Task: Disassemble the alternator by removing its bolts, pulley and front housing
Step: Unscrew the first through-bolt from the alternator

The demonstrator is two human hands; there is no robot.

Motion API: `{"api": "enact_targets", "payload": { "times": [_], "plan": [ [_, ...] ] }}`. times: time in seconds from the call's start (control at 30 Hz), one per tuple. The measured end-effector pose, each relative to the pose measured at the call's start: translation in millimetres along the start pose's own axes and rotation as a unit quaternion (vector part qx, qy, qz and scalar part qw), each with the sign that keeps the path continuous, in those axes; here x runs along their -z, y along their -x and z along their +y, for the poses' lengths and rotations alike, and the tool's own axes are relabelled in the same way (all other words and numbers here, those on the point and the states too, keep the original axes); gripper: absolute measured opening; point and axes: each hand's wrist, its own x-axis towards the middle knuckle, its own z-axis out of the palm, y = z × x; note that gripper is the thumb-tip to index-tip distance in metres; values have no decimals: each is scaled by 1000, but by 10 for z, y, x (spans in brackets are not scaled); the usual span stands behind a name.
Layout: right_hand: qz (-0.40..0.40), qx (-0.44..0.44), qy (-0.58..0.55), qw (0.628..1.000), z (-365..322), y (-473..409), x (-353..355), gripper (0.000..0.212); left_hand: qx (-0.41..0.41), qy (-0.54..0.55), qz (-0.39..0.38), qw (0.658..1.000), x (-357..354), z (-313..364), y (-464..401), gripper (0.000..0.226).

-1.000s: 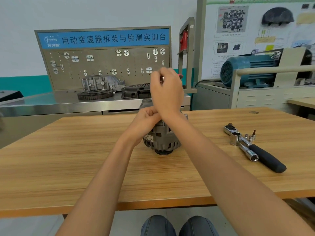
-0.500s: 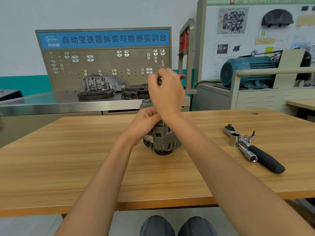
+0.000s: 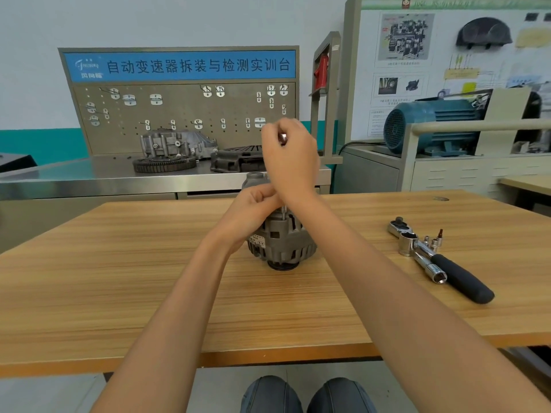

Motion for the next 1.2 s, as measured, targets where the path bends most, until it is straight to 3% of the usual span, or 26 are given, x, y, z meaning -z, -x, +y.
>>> {"api": "enact_targets", "payload": {
  "times": [0.1, 0.2, 0.27, 0.37, 0.47, 0.57, 0.67, 0.73, 0.8, 0.9, 1.0, 1.1, 1.2],
  "plan": [
    [-103, -126, -195, 967, -48, -87, 79, 35, 4, -1, -9, 1000, -5, 18, -5, 25],
    [-129, -189, -293, 928, -36, -115, 106, 34, 5, -10, -15, 1000, 1, 4, -10, 24],
    [-96, -136, -239, 957, -27, -75, 80, 32, 1, -8, -9, 1000, -2, -15, -7, 27],
    [-24, -1, -56, 998, 14, 34, 7, 23, -6, -8, 16, 1000, -10, -50, -3, 41],
    [23, 47, 58, 997, 3, 54, -21, 22, -2, -14, 35, 999, -21, -52, -8, 47],
    [-48, -52, -86, 994, -37, -23, 33, 33, 4, -15, 30, 999, -39, -14, -16, 37],
    [-129, -175, -270, 938, -61, -113, 121, 34, 13, -16, 7, 1000, -22, -11, -25, 20],
    [-139, -206, -336, 909, -43, -136, 124, 37, 12, -23, 10, 1000, -9, -23, -25, 20],
    [-116, -184, -321, 922, -57, -116, 89, 37, 9, -16, 19, 1000, -12, -41, -19, 24],
    [-43, -50, -120, 991, -55, 4, 5, 28, -1, -9, 35, 999, -29, -44, -3, 42],
    [12, 26, 11, 1000, -48, 54, -26, 27, -2, -12, 43, 999, -31, -49, -4, 53],
    [-25, -40, -110, 993, -69, -15, 18, 38, 5, -11, 41, 999, -43, -38, -18, 40],
    [-99, -145, -255, 951, -91, -92, 98, 38, 10, -12, 33, 999, -42, -13, -17, 16]
  ]
}}
